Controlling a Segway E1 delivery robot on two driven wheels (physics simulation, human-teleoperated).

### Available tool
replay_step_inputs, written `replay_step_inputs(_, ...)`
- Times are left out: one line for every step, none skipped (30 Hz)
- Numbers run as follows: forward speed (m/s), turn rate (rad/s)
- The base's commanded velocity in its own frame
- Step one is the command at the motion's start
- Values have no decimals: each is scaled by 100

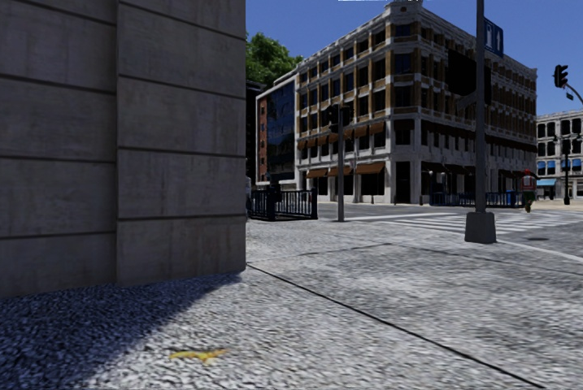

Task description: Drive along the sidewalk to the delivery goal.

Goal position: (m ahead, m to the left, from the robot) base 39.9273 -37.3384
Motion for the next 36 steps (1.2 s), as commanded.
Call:
replay_step_inputs(200, -38)
replay_step_inputs(200, -38)
replay_step_inputs(200, -38)
replay_step_inputs(200, -38)
replay_step_inputs(200, -38)
replay_step_inputs(200, -38)
replay_step_inputs(200, -38)
replay_step_inputs(200, -38)
replay_step_inputs(200, -38)
replay_step_inputs(200, -38)
replay_step_inputs(200, -38)
replay_step_inputs(200, -38)
replay_step_inputs(200, -38)
replay_step_inputs(200, -38)
replay_step_inputs(200, -38)
replay_step_inputs(200, -38)
replay_step_inputs(200, -38)
replay_step_inputs(200, -38)
replay_step_inputs(200, -38)
replay_step_inputs(200, -38)
replay_step_inputs(200, -38)
replay_step_inputs(200, -38)
replay_step_inputs(200, -38)
replay_step_inputs(200, -38)
replay_step_inputs(200, -38)
replay_step_inputs(200, -38)
replay_step_inputs(200, -38)
replay_step_inputs(200, -38)
replay_step_inputs(200, -38)
replay_step_inputs(200, -38)
replay_step_inputs(200, -38)
replay_step_inputs(200, -38)
replay_step_inputs(200, -26)
replay_step_inputs(200, 0)
replay_step_inputs(200, 0)
replay_step_inputs(200, 0)
